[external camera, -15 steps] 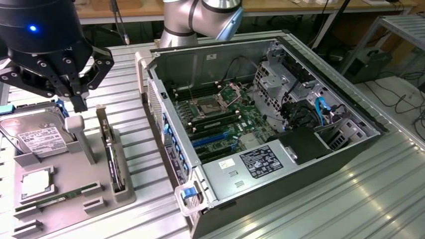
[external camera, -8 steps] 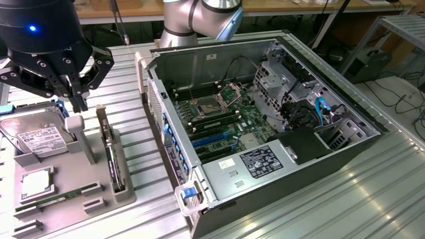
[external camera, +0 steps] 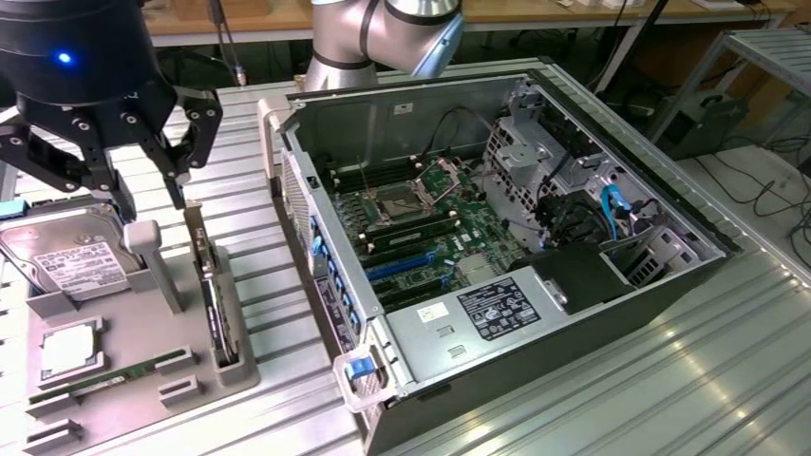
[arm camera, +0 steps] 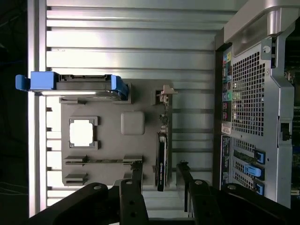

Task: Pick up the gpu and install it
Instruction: 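Pick up the gpu and move the gpu toward the slot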

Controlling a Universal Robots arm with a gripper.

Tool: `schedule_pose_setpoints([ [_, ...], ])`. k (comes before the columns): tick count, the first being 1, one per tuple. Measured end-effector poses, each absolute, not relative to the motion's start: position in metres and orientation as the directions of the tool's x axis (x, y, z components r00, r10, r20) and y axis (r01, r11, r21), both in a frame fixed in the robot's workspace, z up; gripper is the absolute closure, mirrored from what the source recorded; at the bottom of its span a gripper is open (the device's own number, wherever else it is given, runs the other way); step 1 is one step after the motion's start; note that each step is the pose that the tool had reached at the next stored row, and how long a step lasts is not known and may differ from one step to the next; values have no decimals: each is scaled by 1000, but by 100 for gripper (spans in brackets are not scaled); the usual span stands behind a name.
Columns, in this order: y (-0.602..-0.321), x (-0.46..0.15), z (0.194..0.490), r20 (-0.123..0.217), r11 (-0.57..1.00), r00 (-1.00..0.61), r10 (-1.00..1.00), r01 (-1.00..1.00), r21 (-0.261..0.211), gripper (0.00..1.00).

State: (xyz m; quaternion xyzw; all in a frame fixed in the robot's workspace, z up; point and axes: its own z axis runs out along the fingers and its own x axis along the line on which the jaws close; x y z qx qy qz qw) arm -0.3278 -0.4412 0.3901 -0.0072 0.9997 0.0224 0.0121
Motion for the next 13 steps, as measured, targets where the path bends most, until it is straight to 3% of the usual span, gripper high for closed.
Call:
schedule_pose_setpoints([
  [13, -444, -325, 366, -23, 999, -1000, -14, -15, 45, 56],
])
